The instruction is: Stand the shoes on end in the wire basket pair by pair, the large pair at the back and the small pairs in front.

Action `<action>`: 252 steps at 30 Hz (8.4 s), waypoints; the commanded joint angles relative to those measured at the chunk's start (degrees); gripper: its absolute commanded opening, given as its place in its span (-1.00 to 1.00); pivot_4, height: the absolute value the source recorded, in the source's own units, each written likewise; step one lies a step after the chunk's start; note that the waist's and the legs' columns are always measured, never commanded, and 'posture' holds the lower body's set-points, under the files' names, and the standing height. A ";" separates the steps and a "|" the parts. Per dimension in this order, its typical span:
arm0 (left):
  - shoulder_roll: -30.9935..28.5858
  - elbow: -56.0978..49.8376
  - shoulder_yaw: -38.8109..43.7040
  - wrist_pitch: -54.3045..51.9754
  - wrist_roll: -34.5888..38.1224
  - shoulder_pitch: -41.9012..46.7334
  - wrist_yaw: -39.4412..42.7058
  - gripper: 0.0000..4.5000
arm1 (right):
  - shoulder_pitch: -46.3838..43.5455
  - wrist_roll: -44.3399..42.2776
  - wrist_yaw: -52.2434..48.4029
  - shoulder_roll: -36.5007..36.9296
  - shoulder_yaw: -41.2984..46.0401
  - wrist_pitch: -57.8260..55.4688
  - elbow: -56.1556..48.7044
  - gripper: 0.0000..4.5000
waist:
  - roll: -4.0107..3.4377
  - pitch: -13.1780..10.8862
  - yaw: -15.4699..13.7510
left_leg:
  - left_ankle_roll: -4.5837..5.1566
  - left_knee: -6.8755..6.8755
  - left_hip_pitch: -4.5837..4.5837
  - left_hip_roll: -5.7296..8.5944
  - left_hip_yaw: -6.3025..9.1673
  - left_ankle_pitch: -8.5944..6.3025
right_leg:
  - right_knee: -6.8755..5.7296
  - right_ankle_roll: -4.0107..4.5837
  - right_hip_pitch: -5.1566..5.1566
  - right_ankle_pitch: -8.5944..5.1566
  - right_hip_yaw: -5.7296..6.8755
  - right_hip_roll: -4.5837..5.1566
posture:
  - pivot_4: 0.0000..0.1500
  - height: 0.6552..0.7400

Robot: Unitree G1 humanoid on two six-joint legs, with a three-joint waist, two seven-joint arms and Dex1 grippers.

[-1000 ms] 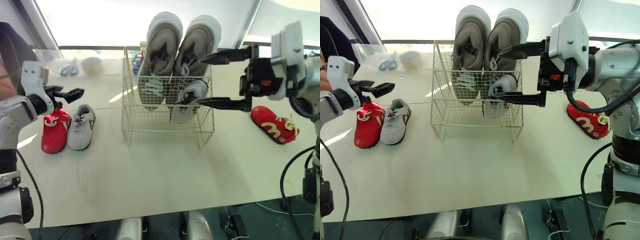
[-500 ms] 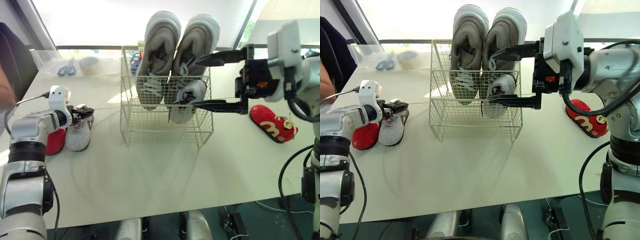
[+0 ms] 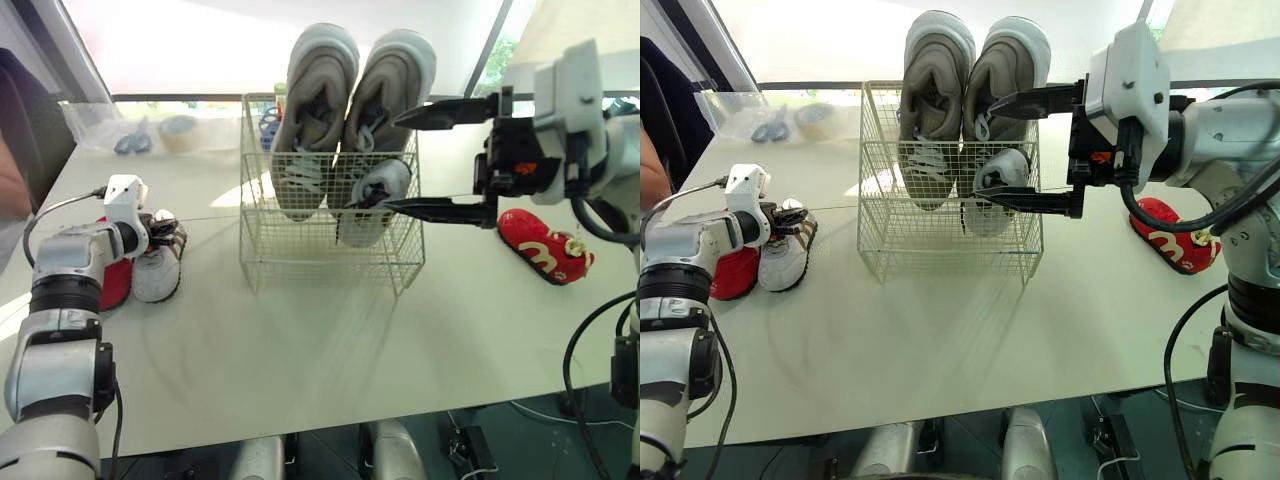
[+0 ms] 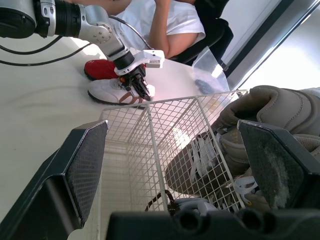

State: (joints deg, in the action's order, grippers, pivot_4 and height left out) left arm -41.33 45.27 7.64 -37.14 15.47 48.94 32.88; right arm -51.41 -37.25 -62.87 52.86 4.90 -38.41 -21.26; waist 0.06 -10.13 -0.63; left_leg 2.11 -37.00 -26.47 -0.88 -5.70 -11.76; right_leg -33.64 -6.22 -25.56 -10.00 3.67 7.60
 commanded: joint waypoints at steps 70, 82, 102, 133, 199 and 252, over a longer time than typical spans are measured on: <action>28.76 -53.03 -6.62 51.43 -12.63 -29.69 -19.10 0.95 | -0.58 1.89 2.30 1.23 0.53 -0.01 -0.53 1.00 | 0.28 -0.06 0.06 | 0.54 -0.71 -0.07 -0.20 -0.34 -0.33 | 0.27 -0.09 0.22 0.46 0.09 0.02 | 1.00 0.87; 23.29 -71.20 0.73 23.42 9.93 -25.80 -16.12 0.95 | 4.74 3.45 2.83 3.79 3.29 1.22 1.01 1.00 | 0.31 -0.08 -0.07 | 0.53 -0.69 -0.16 -0.14 -0.37 -0.34 | 0.38 -0.08 0.20 0.45 0.09 0.06 | 1.00 0.87; -11.38 -67.72 7.83 -16.61 57.22 -13.57 14.11 0.95 | 27.42 20.10 15.33 9.67 16.75 11.37 37.25 1.00 | 0.24 -0.14 0.13 | 0.49 -0.67 -0.08 -0.06 -0.46 -0.30 | 0.39 -0.11 0.28 0.43 0.09 -0.02 | 1.00 0.87; -7.46 -72.56 6.43 -14.82 52.63 -16.80 11.39 0.98 | 3.68 33.25 10.12 3.63 2.23 25.35 86.30 0.00 | 0.08 -0.22 1.77 | 0.43 -0.64 0.02 0.02 -0.40 -0.22 | 0.36 -0.16 0.38 0.41 0.06 -0.06 | 1.00 0.87; 4.15 -46.31 10.06 -25.36 52.44 2.01 9.05 -0.89 | -3.48 1.65 10.76 -7.19 5.65 -1.65 4.87 0.74 | -0.16 -0.37 1.09 | 0.53 -0.80 -0.04 -0.09 -0.30 -0.12 | 0.00 -0.25 0.28 0.36 0.07 0.01 | 1.00 0.87; 5.87 -54.64 10.19 -22.20 62.53 -4.29 -3.69 0.47 | -1.19 -41.44 41.82 -25.55 8.17 -13.58 6.90 -0.79 | -0.09 -0.33 1.33 | 0.46 -0.79 -0.04 -0.08 -0.25 -0.25 | -0.14 -0.22 0.23 0.34 0.10 -0.01 | 1.00 0.87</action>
State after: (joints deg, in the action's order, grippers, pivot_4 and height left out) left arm -32.89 -8.02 17.39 -59.62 80.20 44.49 26.98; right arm -50.85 -78.79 -16.47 24.21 12.03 -50.81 -12.89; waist -0.03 -10.46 0.69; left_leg 2.57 -37.79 -26.53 -0.96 -5.95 -12.01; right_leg -33.74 -6.44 -25.34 -9.66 3.77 7.59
